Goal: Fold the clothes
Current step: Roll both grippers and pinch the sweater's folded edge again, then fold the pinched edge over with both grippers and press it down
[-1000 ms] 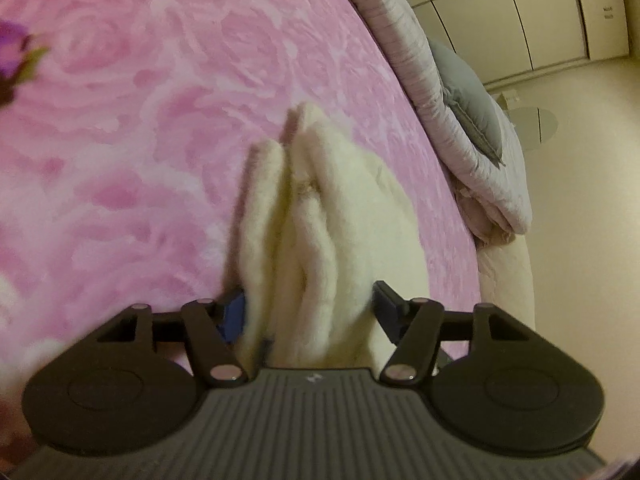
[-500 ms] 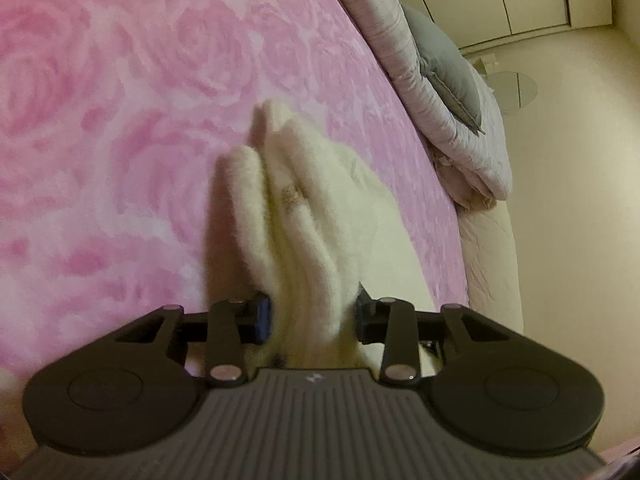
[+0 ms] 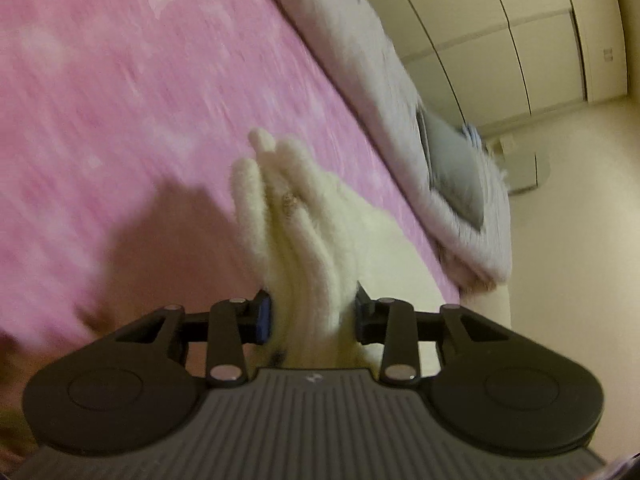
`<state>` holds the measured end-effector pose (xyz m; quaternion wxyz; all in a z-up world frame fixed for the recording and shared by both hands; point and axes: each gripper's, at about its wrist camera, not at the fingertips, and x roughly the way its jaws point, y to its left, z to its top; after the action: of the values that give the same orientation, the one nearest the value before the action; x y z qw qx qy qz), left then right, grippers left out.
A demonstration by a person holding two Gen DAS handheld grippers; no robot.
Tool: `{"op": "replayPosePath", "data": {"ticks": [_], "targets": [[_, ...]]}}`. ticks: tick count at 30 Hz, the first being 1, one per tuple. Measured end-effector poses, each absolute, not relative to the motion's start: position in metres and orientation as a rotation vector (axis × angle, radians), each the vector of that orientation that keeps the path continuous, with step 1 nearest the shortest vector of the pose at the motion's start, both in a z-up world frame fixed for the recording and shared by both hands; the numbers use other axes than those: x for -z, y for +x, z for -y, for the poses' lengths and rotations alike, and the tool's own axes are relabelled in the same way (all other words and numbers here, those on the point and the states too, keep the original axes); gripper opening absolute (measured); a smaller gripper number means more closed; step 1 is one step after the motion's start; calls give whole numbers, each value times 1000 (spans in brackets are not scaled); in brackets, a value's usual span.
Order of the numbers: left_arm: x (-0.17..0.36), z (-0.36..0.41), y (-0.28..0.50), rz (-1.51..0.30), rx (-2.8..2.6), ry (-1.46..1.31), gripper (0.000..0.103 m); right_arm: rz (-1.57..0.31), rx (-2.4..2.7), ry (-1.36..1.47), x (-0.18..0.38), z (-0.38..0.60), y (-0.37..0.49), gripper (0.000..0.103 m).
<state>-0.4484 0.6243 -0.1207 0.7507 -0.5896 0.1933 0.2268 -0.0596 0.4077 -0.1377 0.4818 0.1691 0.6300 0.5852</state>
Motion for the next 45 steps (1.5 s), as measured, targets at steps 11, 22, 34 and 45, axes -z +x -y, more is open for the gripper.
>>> {"op": "replayPosePath", "data": {"ticks": [11,22,34,45], "targets": [[102,-796,-582,-398,-590,-1191,32,-1520,-1526,470,143,-605,-212,38],[131,-964,-688,-395,-644,-1076,32,-1466,-1576,522,197,-766,-322,38],[236,-1033,-723,-499,-585,-1130,36,-1545,-1359,333,283,-816,-374,47],[165,-989,-733,-680,-723,-897,20,-1199,-1026,-185,186,-774,-391,52]]}}
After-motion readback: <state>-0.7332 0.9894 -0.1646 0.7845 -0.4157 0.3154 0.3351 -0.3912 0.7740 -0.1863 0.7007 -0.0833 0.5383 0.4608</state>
